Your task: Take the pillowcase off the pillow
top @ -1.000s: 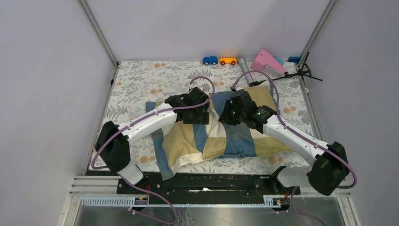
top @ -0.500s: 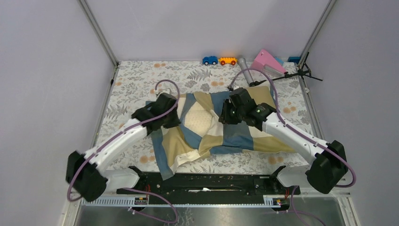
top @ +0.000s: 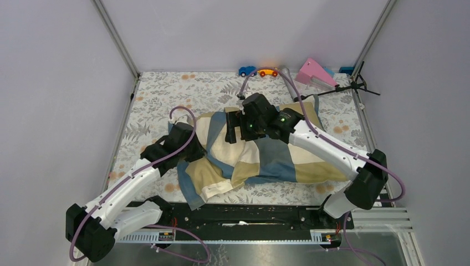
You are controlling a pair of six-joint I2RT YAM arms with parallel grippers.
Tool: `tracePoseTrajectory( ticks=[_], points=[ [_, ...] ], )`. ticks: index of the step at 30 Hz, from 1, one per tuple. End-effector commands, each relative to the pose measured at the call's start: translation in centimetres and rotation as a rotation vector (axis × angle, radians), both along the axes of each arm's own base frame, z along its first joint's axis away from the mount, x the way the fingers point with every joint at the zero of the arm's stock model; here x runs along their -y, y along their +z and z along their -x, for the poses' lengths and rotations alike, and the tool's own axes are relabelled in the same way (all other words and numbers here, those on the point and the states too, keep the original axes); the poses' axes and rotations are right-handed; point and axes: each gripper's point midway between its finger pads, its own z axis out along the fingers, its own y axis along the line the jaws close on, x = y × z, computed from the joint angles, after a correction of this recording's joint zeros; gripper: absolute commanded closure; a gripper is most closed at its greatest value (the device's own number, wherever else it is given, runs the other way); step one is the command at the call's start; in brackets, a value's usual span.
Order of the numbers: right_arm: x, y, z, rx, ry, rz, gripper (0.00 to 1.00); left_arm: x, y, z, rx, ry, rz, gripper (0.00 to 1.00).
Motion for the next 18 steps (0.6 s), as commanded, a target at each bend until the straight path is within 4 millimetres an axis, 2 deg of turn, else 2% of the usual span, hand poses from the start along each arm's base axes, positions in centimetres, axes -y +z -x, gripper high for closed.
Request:
tracePoseTrajectory(
  ticks=[1, 3, 6, 7, 9, 11, 14, 18],
  points=[
    [1.1, 0.1, -0.6, -0.085, -0.134, -0.010, 0.00, 0.2, 1.2, -0.1, 0.038, 0.007, 0.050, 1.00],
    [0.2, 0.3, 0.1, -0.141, -0.033, -0.131, 0.00, 0.1, 1.1, 0.1, 0.038, 0.010, 0.055, 1.00],
    [-0.6, -1.1, 1.2, -0.270, 0.023, -0.329, 0.00, 0.2, 1.1, 0.3, 0.050, 0.008, 0.068, 1.00],
    [-0.7, -1.7, 1.4, -0.285, 0.032, -0.333, 0.00, 0.2, 1.2, 0.3, 0.054, 0.004, 0.072, 1.00],
    [-0.6, -2.9, 1.8, -0.245, 0.014, -0.188, 0.00, 0.4, 1.4, 0.3, 0.058, -0.010, 0.075, 1.00],
    [-0.5, -3.3, 1.6, -0.140, 0.015, -0.028, 0.00, 0.5, 1.4, 0.4, 0.056, -0.021, 0.078, 1.00],
    [-1.0, -2.3, 0.8, -0.055, 0.010, 0.041, 0.00, 0.6, 1.1, 0.6, 0.048, -0.031, 0.080, 1.00],
    [0.4, -1.4, -1.3, 0.061, -0.088, 0.084, 0.00, 0.8, 1.3, 0.3, 0.060, -0.032, 0.086, 1.00]
  ],
)
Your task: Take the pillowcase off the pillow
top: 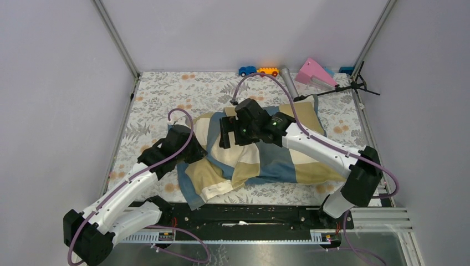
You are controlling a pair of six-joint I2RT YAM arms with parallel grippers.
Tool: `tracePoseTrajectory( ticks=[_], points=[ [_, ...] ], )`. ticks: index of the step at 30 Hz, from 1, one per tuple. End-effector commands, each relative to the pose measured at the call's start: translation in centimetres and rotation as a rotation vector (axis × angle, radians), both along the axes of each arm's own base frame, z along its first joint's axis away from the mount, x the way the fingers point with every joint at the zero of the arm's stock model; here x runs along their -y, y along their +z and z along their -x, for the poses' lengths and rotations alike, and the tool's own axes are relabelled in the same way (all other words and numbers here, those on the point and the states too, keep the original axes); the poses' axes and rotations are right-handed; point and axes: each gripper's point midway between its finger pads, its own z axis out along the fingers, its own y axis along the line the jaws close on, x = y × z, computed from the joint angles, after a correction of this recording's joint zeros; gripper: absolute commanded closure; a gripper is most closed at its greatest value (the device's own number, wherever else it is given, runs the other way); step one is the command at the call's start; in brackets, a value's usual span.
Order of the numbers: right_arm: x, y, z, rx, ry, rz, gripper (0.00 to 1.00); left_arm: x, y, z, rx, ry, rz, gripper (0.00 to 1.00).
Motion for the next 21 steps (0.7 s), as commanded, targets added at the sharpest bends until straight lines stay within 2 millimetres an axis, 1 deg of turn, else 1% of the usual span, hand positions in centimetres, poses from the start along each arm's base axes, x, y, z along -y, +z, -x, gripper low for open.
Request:
tracePoseTrajectory(
  ticks=[1, 3, 4, 5, 6, 7, 8, 9, 11, 13, 16, 18, 21],
  points=[
    [2.3, 2.5, -3.5, 0.181, -0.127, 0.031, 0.00, 0.6, 0.8, -0.4, 0.038, -0.020, 0.032, 1.00],
    [2.3, 2.8, -3.4, 0.154, -0.151, -0.079, 0.00, 0.6, 1.0, -0.5, 0.046, -0.028, 0.027, 1.00],
    [1.6, 2.9, -3.0, 0.131, -0.104, -0.169, 0.01, 0.6, 1.1, -0.6, 0.051, -0.036, 0.022, 1.00],
    [1.4, 2.9, -2.8, 0.107, -0.076, -0.225, 0.01, 0.6, 1.2, -0.5, 0.055, -0.044, 0.013, 1.00],
    [1.3, 1.9, -3.0, 0.076, -0.079, -0.203, 0.00, 0.5, 1.3, -0.5, 0.055, -0.049, 0.006, 1.00],
    [1.2, 0.9, -3.0, 0.052, -0.062, -0.146, 0.00, 0.4, 1.4, -0.4, 0.055, -0.052, 0.003, 1.00],
    [1.0, -0.1, -3.0, 0.039, -0.030, -0.061, 0.00, 0.5, 1.4, -0.4, 0.055, -0.055, 0.004, 1.00],
    [0.6, -1.1, -2.5, 0.041, 0.013, 0.033, 0.00, 0.5, 1.4, -0.3, 0.054, -0.055, 0.008, 1.00],
    [0.0, -2.0, -2.2, 0.063, 0.070, 0.147, 0.00, 0.7, 1.3, -0.3, 0.052, -0.060, 0.016, 1.00],
    [-0.9, -2.7, -2.1, 0.065, 0.103, 0.175, 0.00, 1.0, 1.2, -0.4, 0.051, -0.071, 0.022, 1.00],
    [-1.4, -3.9, -2.4, 0.047, 0.103, 0.204, 0.00, 1.2, 1.1, -0.3, 0.049, -0.095, 0.015, 1.00],
    [-1.1, -5.4, -2.9, 0.038, 0.082, 0.258, 0.00, 1.0, 0.9, -0.3, 0.043, -0.099, -0.003, 1.00],
    [-1.3, -7.7, -2.5, -0.013, 0.099, 0.293, 0.00, 0.6, 0.8, -0.1, 0.042, -0.096, -0.017, 1.00]
  ],
)
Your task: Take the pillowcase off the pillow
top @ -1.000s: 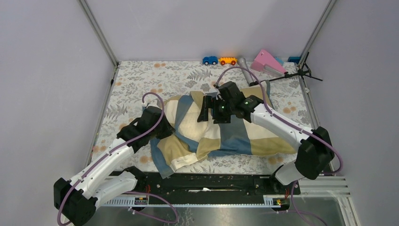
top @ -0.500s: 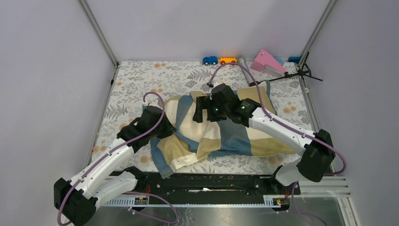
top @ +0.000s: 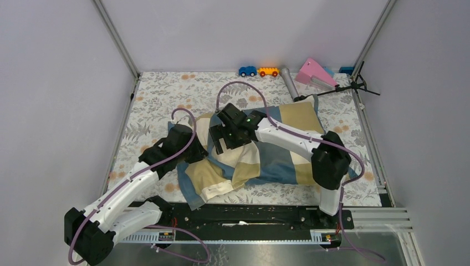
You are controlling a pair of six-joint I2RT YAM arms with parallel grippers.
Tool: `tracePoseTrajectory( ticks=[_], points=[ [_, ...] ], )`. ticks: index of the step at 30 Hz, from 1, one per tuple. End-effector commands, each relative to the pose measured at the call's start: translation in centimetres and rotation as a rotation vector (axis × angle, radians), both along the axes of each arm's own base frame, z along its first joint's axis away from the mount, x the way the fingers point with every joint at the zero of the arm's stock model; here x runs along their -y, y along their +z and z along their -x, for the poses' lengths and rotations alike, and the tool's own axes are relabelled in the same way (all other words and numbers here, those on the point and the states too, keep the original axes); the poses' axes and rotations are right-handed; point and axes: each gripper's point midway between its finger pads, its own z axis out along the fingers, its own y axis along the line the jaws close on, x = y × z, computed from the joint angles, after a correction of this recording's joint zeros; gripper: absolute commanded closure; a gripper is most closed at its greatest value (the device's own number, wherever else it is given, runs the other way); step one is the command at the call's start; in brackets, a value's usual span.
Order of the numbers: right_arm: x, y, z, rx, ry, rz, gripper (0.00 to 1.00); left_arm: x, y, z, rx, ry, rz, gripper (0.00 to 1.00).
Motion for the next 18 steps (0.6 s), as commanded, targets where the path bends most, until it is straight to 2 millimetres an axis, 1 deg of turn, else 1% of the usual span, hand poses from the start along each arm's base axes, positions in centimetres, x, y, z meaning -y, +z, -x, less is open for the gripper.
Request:
tracePoseTrajectory(
  ticks=[1, 4, 7, 8, 9, 11, 13, 14, 15, 16, 18],
  points=[
    [0.5, -2.2, -0.4, -0.023, 0.006, 0.089, 0.00, 0.2, 1.0, -0.1, 0.029, -0.028, 0.004, 1.00],
    [0.9, -4.8, -0.1, -0.024, -0.002, 0.164, 0.00, -0.8, 0.3, -0.5, 0.025, 0.014, -0.045, 1.00],
    [2.8, -7.7, -0.5, -0.024, -0.060, 0.286, 0.02, -2.5, -1.3, -0.3, -0.034, 0.072, -0.138, 1.00],
    [3.4, -8.4, -0.5, -0.026, -0.069, 0.317, 0.08, -3.0, -1.9, -0.2, -0.059, 0.084, -0.166, 1.00],
    [3.5, -8.6, -0.4, -0.027, -0.070, 0.323, 0.22, -3.2, -2.4, -0.1, -0.082, 0.089, -0.184, 1.00],
    [3.5, -7.7, -0.6, -0.009, -0.083, 0.305, 0.58, -3.4, -3.4, 0.1, -0.126, 0.085, -0.204, 1.00],
    [3.3, -5.7, -1.3, 0.045, -0.119, 0.256, 0.86, -3.3, -4.1, 0.3, -0.155, 0.077, -0.212, 1.00],
    [3.3, -4.6, -1.8, 0.074, -0.145, 0.231, 0.93, -3.4, -4.3, 0.4, -0.164, 0.076, -0.218, 1.00],
    [3.2, -3.3, -2.4, 0.098, -0.167, 0.199, 0.97, -3.5, -4.6, 0.4, -0.173, 0.074, -0.222, 1.00],
    [3.3, -2.2, -3.1, 0.109, -0.195, 0.171, 0.99, -3.6, -4.6, 0.3, -0.174, 0.075, -0.224, 1.00],
    [3.5, -0.3, -4.1, 0.096, -0.247, 0.105, 1.00, -3.8, -4.8, 0.3, -0.182, 0.079, -0.231, 1.00]
  ],
)
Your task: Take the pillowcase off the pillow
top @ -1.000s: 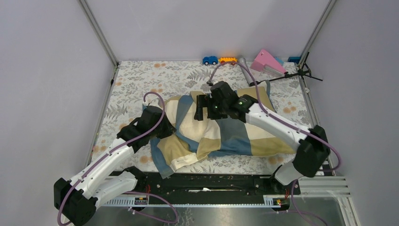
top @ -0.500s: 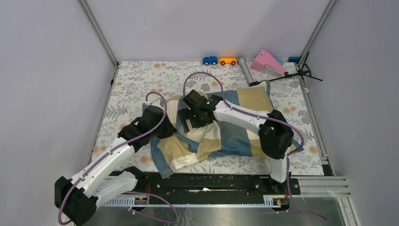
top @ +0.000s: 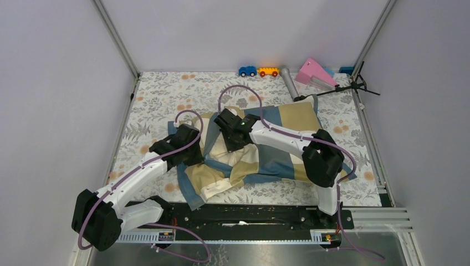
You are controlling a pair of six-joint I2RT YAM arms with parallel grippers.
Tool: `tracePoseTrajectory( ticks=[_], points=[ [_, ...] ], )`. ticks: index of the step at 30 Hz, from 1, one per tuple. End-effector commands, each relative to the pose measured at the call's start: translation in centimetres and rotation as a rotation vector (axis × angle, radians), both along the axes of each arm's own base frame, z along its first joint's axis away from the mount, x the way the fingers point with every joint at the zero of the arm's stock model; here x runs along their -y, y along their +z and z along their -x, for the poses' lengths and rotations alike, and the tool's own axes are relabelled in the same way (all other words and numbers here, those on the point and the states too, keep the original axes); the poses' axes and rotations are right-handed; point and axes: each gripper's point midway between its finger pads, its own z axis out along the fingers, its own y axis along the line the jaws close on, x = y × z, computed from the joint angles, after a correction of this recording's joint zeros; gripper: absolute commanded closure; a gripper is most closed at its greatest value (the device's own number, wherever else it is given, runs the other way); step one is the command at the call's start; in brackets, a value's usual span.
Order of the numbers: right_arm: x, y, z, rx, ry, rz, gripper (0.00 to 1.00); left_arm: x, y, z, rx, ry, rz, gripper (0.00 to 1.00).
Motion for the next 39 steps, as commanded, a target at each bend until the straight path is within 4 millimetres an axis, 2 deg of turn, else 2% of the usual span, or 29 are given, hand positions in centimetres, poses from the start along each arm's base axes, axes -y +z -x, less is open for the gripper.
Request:
tracePoseTrajectory(
  ticks=[1, 4, 8, 11, 13, 16, 18, 20, 22, 24, 26, 31, 36, 39],
  points=[
    [2.2, 5.2, -3.4, 0.071, -0.169, -0.100, 1.00, -1.5, 0.0, 0.0, -0.020, 0.017, -0.059, 1.00],
    [4.3, 6.9, -5.3, 0.038, -0.293, -0.194, 1.00, -2.5, -0.6, 0.2, -0.053, 0.028, -0.097, 1.00],
    [8.5, 10.1, -8.1, 0.147, -0.445, -0.229, 1.00, -4.3, -1.0, 0.4, -0.091, 0.070, -0.160, 1.00],
    [11.2, 11.6, -9.3, 0.228, -0.528, -0.220, 1.00, -5.0, -0.6, 0.1, -0.078, 0.100, -0.166, 1.00],
    [12.0, 11.9, -9.5, 0.243, -0.549, -0.219, 1.00, -5.0, -0.3, -0.2, -0.066, 0.099, -0.149, 1.00],
    [11.2, 12.0, -9.5, 0.225, -0.507, -0.237, 1.00, -3.3, 0.8, -1.0, -0.030, 0.012, -0.077, 1.00],
    [10.3, 12.0, -9.5, 0.202, -0.471, -0.262, 1.00, -0.2, 2.7, -1.3, 0.006, -0.129, 0.057, 1.00],
    [9.4, 11.9, -9.6, 0.187, -0.445, -0.283, 1.00, 2.8, 5.1, -1.2, 0.054, -0.242, 0.210, 0.82],
    [8.9, 11.8, -9.8, 0.178, -0.431, -0.291, 1.00, 4.5, 7.4, -1.3, 0.106, -0.274, 0.322, 0.60],
    [8.2, 11.9, -9.9, 0.176, -0.407, -0.297, 1.00, 5.5, 9.2, -1.5, 0.140, -0.270, 0.395, 0.44],
    [7.5, 11.8, -9.9, 0.173, -0.383, -0.297, 1.00, 6.2, 10.5, -1.6, 0.143, -0.260, 0.450, 0.32],
    [6.2, 11.3, -9.1, 0.175, -0.331, -0.272, 1.00, 7.6, 13.7, -2.4, 0.155, -0.234, 0.565, 0.11],
    [5.3, 10.5, -8.1, 0.168, -0.299, -0.254, 1.00, 8.5, 16.6, -3.6, 0.186, -0.205, 0.631, 0.02],
    [4.7, 10.3, -7.7, 0.158, -0.286, -0.264, 1.00, 9.1, 17.6, -4.4, 0.193, -0.186, 0.653, 0.01]
  ],
)
